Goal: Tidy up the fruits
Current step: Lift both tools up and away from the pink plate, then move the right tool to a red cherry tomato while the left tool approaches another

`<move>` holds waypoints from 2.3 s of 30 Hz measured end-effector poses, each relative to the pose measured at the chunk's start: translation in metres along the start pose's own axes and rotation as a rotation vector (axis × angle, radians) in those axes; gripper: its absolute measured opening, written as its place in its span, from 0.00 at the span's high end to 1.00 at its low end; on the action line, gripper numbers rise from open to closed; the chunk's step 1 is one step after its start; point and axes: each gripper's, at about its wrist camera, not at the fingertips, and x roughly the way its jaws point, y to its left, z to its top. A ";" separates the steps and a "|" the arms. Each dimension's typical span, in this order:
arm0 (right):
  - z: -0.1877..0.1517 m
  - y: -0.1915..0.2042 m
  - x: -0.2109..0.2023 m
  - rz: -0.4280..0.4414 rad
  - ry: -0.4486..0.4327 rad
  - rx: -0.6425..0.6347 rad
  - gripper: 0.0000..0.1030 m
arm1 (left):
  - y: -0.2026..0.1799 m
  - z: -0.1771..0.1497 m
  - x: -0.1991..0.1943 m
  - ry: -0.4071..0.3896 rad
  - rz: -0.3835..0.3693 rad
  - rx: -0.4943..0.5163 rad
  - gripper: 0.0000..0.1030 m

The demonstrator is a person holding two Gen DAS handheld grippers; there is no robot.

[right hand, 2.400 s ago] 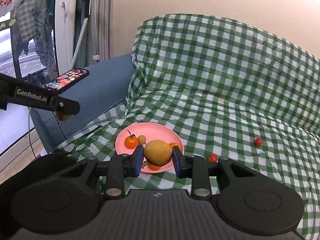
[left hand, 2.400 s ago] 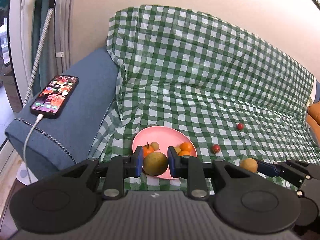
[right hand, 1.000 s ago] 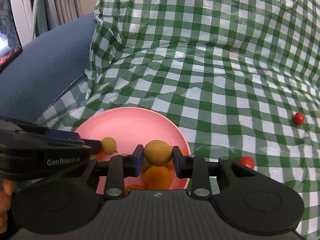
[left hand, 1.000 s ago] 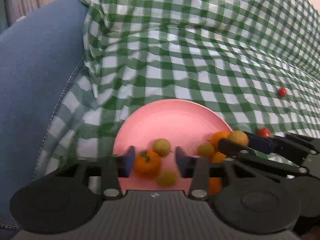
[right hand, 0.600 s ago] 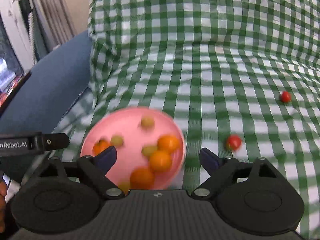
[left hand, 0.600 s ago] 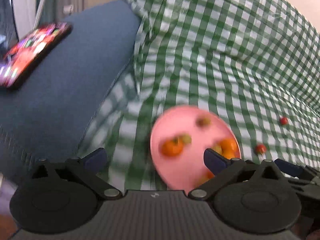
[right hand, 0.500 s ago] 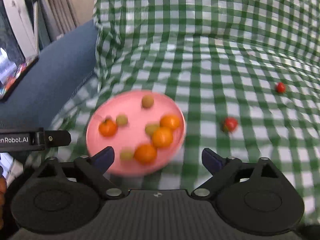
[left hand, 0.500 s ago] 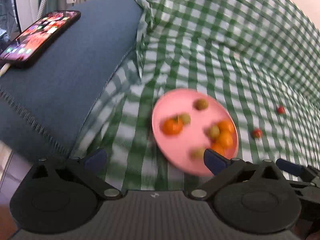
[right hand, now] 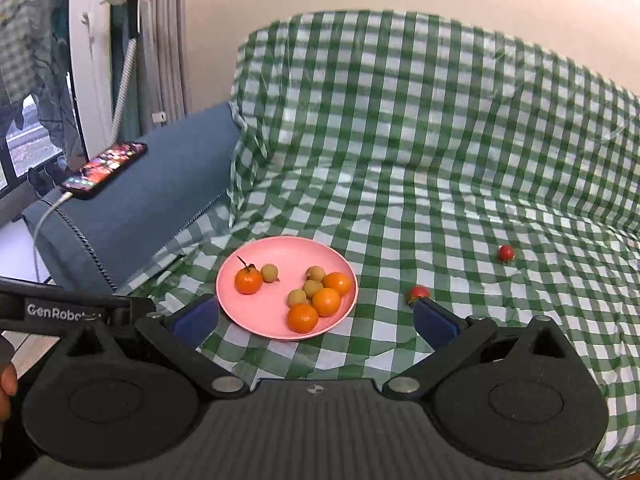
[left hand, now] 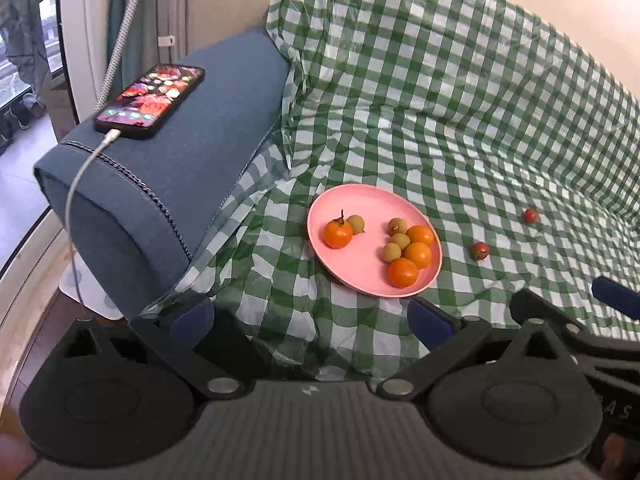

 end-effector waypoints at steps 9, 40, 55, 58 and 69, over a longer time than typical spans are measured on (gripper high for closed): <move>-0.007 -0.013 -0.046 -0.008 -0.071 0.034 0.01 | -0.013 -0.012 -0.046 -0.108 0.002 0.051 0.00; -0.016 -0.016 -0.060 0.016 -0.085 0.066 0.01 | -0.019 -0.015 -0.064 -0.141 0.034 0.092 0.00; -0.026 -0.065 -0.040 -0.031 -0.071 0.202 0.01 | -0.053 -0.002 -0.031 -0.070 0.056 0.192 0.00; -0.027 -0.088 -0.036 -0.073 -0.076 0.243 0.01 | -0.071 0.007 -0.021 -0.056 0.035 0.212 0.00; -0.031 -0.191 0.004 -0.325 -0.116 0.389 0.01 | -0.178 0.050 0.065 0.076 -0.124 0.264 0.00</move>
